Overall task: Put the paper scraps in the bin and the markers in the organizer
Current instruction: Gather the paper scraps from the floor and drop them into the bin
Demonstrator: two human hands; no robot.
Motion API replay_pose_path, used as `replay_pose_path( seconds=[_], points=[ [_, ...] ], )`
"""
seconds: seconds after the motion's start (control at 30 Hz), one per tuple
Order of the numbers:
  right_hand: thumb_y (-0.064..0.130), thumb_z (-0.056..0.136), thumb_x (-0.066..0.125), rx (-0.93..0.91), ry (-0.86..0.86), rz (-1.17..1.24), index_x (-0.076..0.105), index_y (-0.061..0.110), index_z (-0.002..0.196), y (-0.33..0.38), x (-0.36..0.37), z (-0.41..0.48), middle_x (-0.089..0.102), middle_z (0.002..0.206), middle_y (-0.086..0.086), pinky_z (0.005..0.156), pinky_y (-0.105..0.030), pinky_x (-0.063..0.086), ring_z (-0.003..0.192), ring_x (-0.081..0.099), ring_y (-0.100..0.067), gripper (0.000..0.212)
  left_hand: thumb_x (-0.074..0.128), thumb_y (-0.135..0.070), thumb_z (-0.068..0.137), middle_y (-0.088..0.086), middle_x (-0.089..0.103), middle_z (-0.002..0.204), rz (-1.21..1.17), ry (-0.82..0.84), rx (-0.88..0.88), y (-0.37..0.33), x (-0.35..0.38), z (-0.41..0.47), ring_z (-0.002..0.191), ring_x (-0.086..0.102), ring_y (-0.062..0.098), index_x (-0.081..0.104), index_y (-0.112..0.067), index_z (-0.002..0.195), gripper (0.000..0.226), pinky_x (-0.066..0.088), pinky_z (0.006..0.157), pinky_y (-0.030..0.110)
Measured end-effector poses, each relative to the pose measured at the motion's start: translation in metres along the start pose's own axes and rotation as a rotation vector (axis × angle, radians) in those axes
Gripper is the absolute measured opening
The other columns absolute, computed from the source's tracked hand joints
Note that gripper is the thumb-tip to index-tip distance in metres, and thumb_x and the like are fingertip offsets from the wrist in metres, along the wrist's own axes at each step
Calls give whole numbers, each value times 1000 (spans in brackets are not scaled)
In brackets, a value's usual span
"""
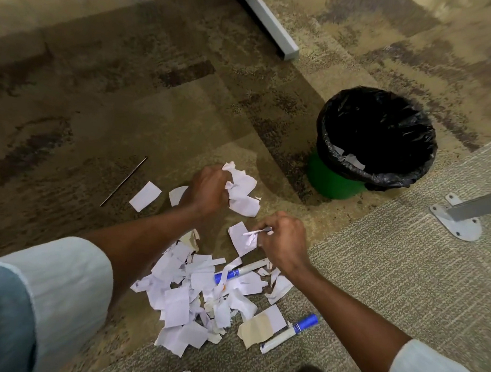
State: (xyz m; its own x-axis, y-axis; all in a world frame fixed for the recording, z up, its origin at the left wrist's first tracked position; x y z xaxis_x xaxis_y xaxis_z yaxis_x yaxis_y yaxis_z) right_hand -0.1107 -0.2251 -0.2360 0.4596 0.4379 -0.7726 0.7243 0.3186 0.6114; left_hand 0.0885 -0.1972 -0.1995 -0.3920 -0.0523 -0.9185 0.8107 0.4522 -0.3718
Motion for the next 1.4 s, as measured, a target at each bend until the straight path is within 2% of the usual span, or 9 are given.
replay_pose_path(
  seconds=[0.13,0.33,0.5,0.63,0.83,1.0,1.13,1.3,1.4],
  points=[
    [12,85,83,-45,-133,31,81,26,95,23,-62,11,70,95,7,54,-12,50,76,63,-1,17,79,-13,89,11,73,125,-122,-91,49,-36,-36,8,107,71,26,74,-12,124,35,54,81,28],
    [14,86,83,-68,-415,46,83,21,97,48,-174,38,72,90,4,47,-8,40,64,61,-1,13,73,-14,92,6,75,116,-299,-293,223,-101,-90,24,90,70,16,77,-11,118,26,59,74,24],
    [10,85,79,36,-574,2,82,24,95,23,-233,69,72,69,6,41,-29,53,53,70,-18,18,79,-16,87,3,77,106,-302,-335,339,-155,-103,48,82,61,9,77,-14,117,30,40,63,5],
    [4,76,75,113,-557,-132,84,18,98,-12,-245,91,78,81,-8,57,-23,45,60,62,-21,27,78,-15,88,5,75,111,-266,-279,399,-190,-89,67,97,63,18,75,-16,122,35,43,76,21],
    [3,74,75,142,-536,-223,82,10,99,-34,-244,99,80,90,-13,73,-28,45,69,62,-19,27,76,-10,90,8,72,118,-223,-133,400,-212,-64,80,101,60,20,72,-10,123,34,47,84,23],
    [11,79,73,144,-449,-230,77,10,110,-35,-241,98,78,101,-13,94,-43,58,92,72,-29,32,84,-32,85,7,64,137,-196,22,543,-214,-67,78,129,56,21,73,-18,126,45,44,96,24],
    [16,81,68,88,-533,-254,73,13,115,-26,-238,90,77,101,-8,88,-38,60,90,73,-26,35,79,-32,83,8,46,149,-123,29,635,-207,-71,75,138,44,26,69,-25,131,50,45,111,37],
    [23,91,63,-191,-599,-163,73,14,108,4,-213,60,74,98,-6,72,-33,59,73,68,-15,22,73,-34,86,-1,56,122,-138,-170,606,-173,-77,65,112,54,14,71,-23,101,18,52,91,34],
    [22,92,67,-325,-462,-116,71,13,107,21,-170,31,68,98,-5,67,-34,56,69,62,-15,18,71,-25,88,4,59,118,-169,-162,551,-134,-66,50,108,55,18,69,-17,92,8,50,91,34]
  ],
)
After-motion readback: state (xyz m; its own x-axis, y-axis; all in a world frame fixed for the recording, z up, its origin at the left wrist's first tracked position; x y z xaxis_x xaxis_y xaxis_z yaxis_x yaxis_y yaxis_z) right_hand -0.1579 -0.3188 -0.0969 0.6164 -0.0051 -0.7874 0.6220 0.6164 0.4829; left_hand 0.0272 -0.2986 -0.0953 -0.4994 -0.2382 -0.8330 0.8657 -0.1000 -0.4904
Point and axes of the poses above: each hand's wrist, its own z-axis towards the middle knuckle, its own x-axis out of the palm, y = z × x, the point moved 2 cm from there along z, towards the middle knuckle
